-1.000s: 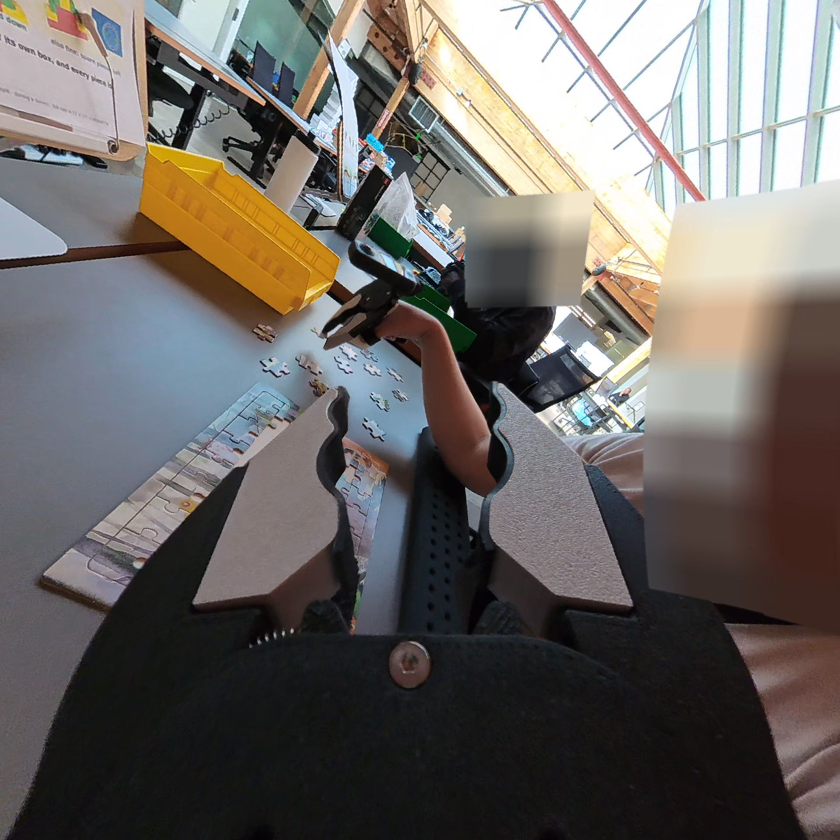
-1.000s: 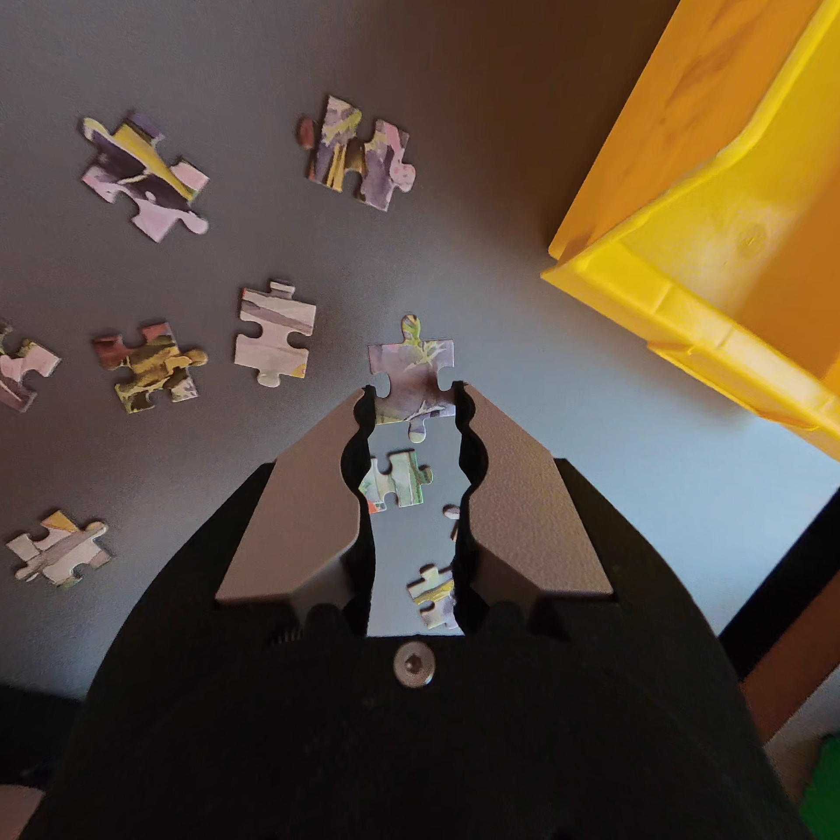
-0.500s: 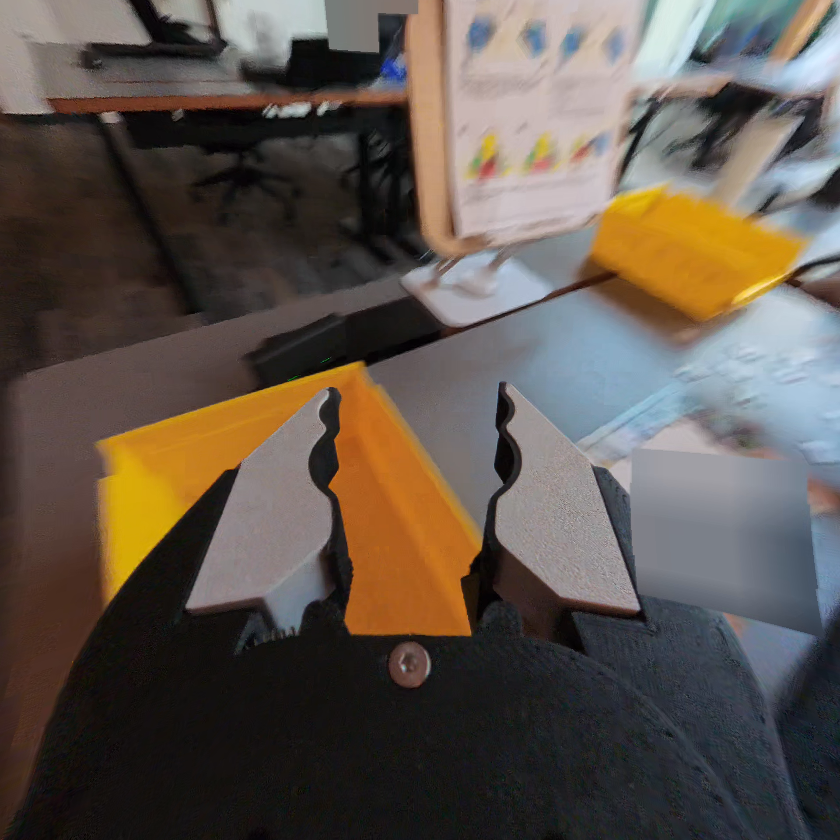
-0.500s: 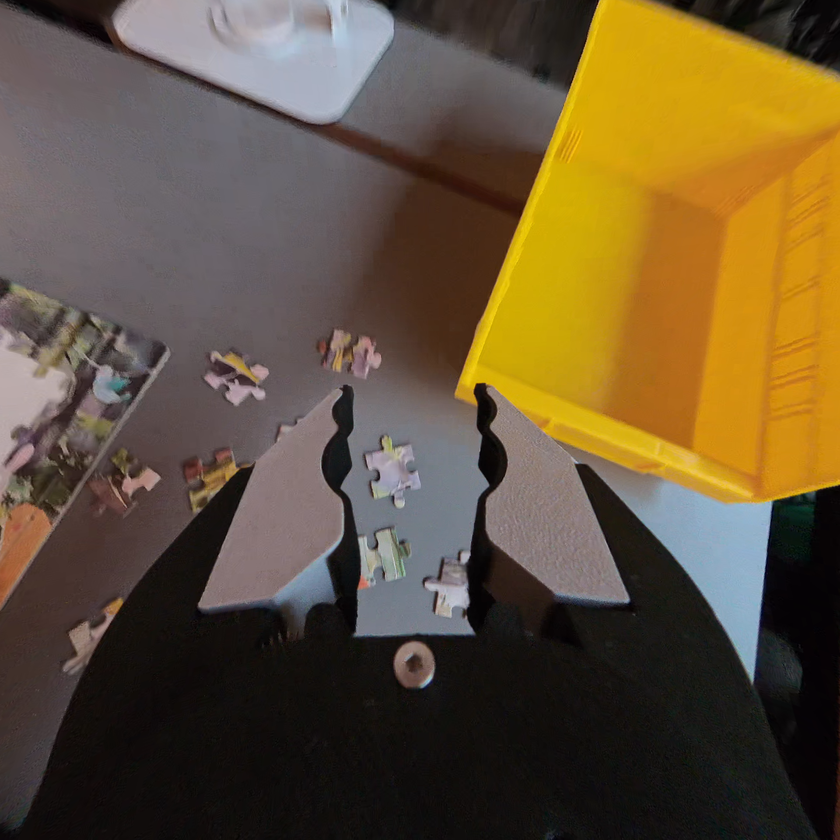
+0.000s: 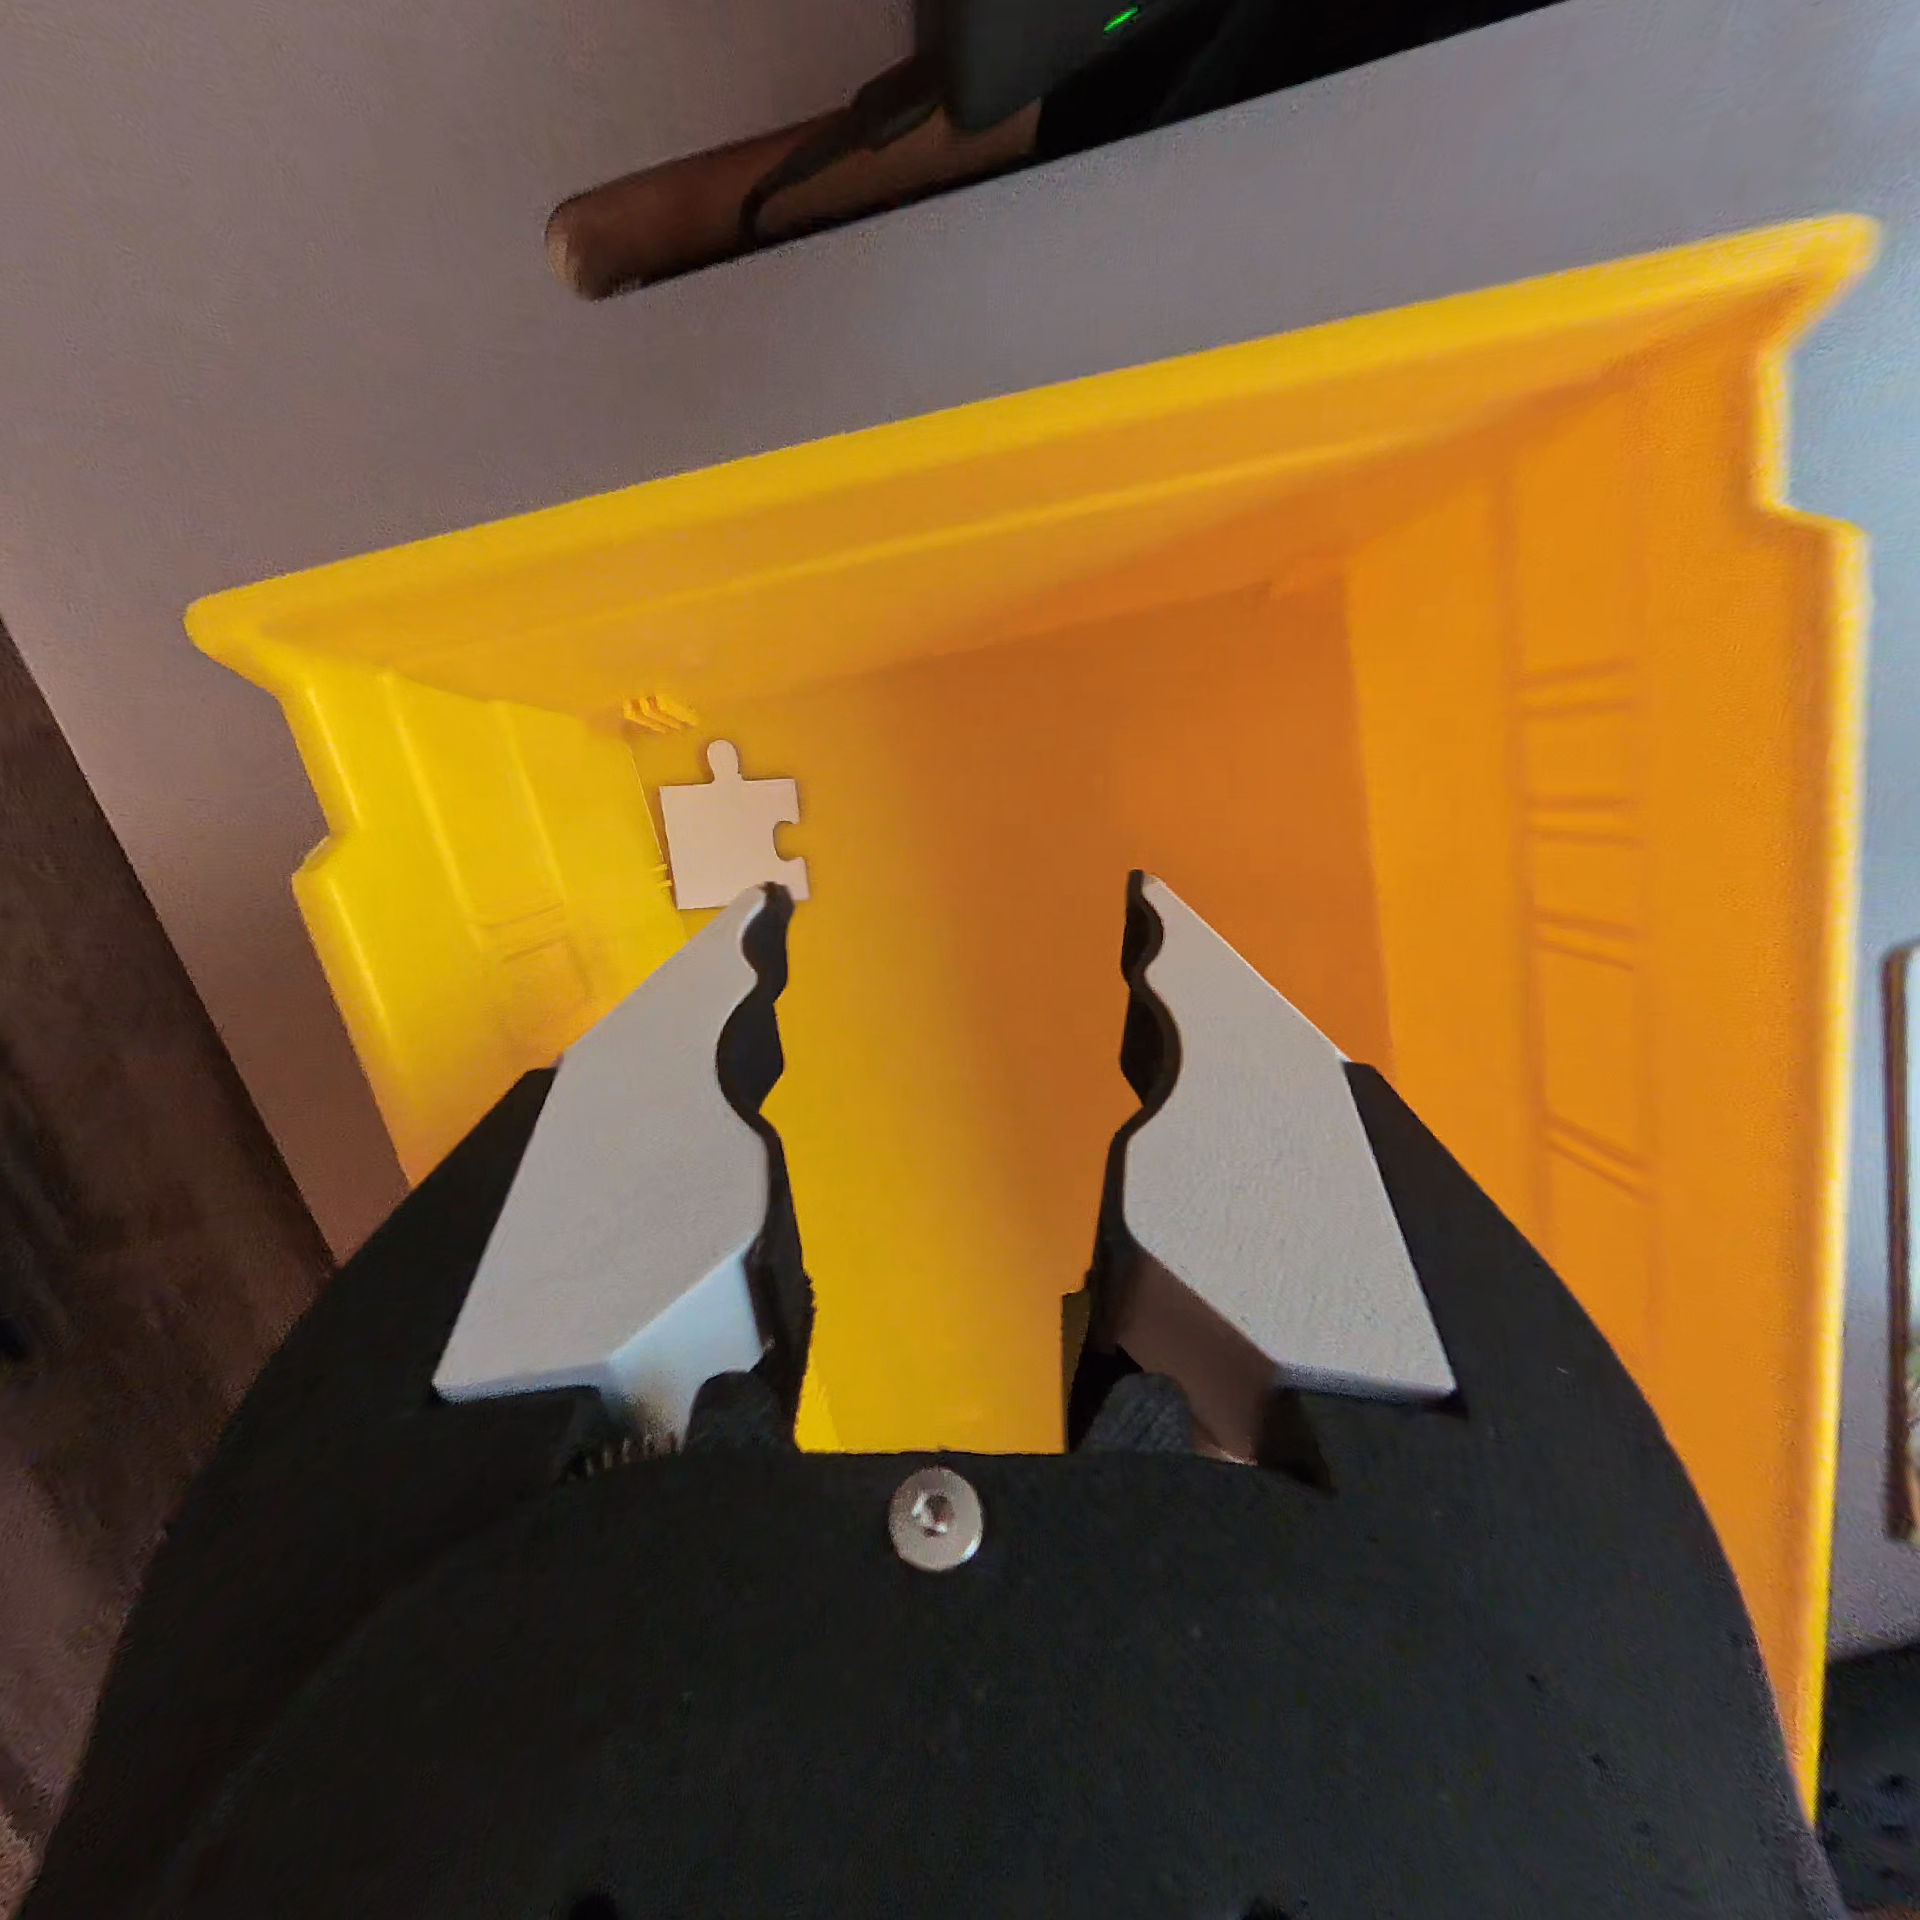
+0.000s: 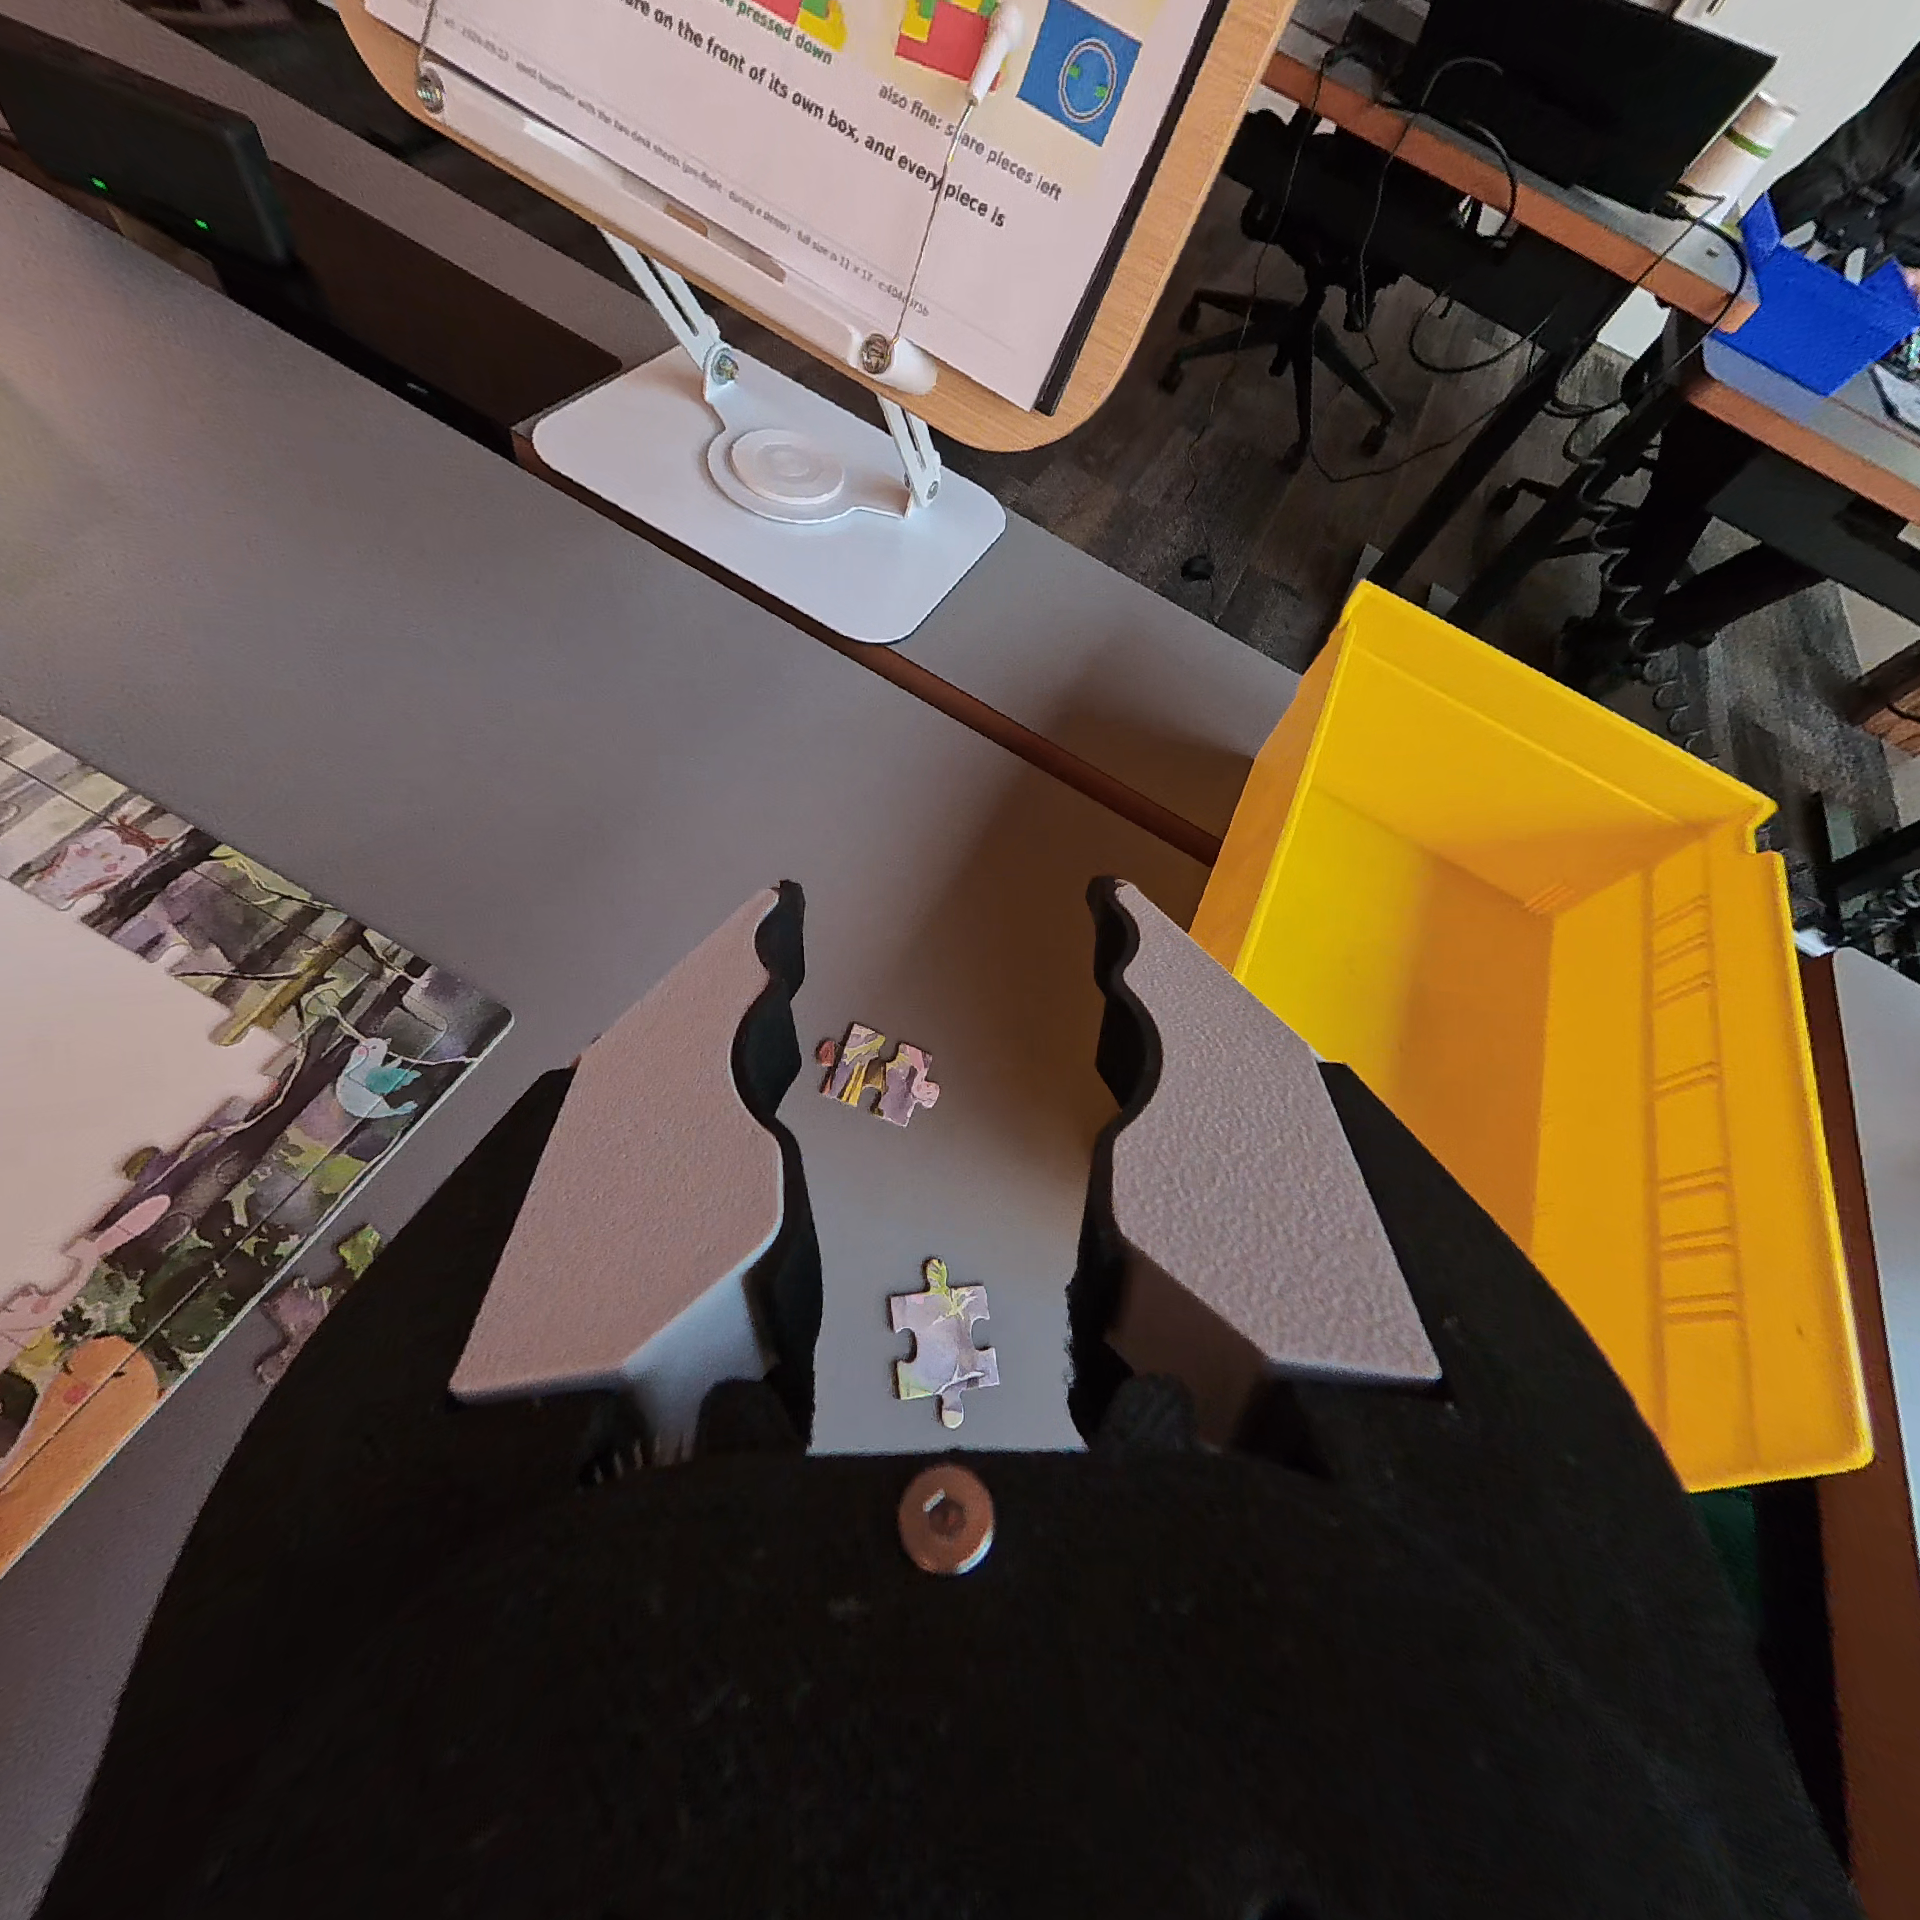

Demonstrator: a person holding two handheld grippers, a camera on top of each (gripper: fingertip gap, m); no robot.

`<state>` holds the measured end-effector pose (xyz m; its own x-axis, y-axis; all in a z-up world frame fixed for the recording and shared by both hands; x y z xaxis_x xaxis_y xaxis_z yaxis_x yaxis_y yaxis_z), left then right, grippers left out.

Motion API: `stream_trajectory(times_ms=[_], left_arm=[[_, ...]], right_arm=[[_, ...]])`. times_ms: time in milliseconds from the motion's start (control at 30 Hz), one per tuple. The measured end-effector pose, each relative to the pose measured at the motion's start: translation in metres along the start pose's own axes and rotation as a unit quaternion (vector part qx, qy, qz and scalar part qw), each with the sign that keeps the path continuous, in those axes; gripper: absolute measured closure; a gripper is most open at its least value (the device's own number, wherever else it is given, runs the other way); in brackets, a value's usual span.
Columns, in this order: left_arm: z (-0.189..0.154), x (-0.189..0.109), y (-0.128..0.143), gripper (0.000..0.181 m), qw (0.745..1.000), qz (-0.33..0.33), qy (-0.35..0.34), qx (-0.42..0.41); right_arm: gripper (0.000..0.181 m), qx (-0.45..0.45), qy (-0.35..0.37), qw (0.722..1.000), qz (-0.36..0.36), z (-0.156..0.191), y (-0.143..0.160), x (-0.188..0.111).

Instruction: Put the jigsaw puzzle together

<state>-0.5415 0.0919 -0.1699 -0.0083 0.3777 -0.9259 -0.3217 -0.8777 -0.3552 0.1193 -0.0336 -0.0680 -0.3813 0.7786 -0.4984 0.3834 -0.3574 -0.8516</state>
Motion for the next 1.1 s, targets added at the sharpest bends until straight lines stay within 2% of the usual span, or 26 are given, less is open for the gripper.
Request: stream_trajectory(times_ms=[67, 167, 267, 400, 600, 733, 833, 900, 1100], left_arm=[[0.003, 0.013, 0.001, 0.103, 0.999, 0.030, 0.004, -0.028], [0.003, 0.027, 0.002, 0.096, 0.996, 0.065, 0.030, -0.058], [0.006, 0.035, 0.001, 0.090, 0.996, 0.066, 0.028, -0.061], [0.007, 0.046, 0.003, 0.072, 0.995, 0.077, 0.020, -0.054], [0.000, 0.056, 0.008, 0.066, 0.993, 0.095, 0.032, -0.056], [-0.012, 0.050, 0.013, 0.066, 0.992, 0.104, 0.048, -0.050], [-0.028, 0.043, 0.014, 0.074, 0.990, 0.102, 0.084, -0.043], [-0.025, 0.040, 0.010, 0.076, 0.992, 0.084, 0.079, -0.043], [-0.005, 0.043, 0.005, 0.103, 0.997, 0.051, 0.045, -0.028]], right_arm=[[0.126, -0.007, 0.001, 1.000, 0.007, 0.002, 0.000, 0.001], [0.126, -0.013, 0.000, 1.000, 0.009, 0.003, -0.003, 0.002], [0.126, -0.018, -0.002, 1.000, 0.008, 0.005, -0.005, 0.002], [0.126, -0.023, -0.004, 1.000, 0.016, 0.007, -0.004, 0.003], [0.126, -0.029, -0.013, 0.999, 0.026, 0.012, -0.004, 0.008], [0.126, -0.035, -0.018, 0.999, 0.033, 0.015, -0.003, 0.011], [0.126, -0.037, -0.022, 0.998, 0.035, 0.018, -0.004, 0.013], [0.126, -0.041, -0.023, 0.998, 0.038, 0.019, -0.004, 0.015], [0.126, -0.045, -0.025, 0.998, 0.045, 0.022, -0.003, 0.018]])
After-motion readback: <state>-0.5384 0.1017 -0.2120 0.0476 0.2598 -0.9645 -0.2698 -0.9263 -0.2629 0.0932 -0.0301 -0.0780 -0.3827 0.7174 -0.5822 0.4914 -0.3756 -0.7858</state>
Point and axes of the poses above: each gripper's, where its closed fingertips meet, x out along the fingers, y out of its underside, z = x × y across the jaws, the point moved 2 cm from there along -x, back along the fingers, and after that the axes turned 10 degrees about -y, right-handed, at the moved point
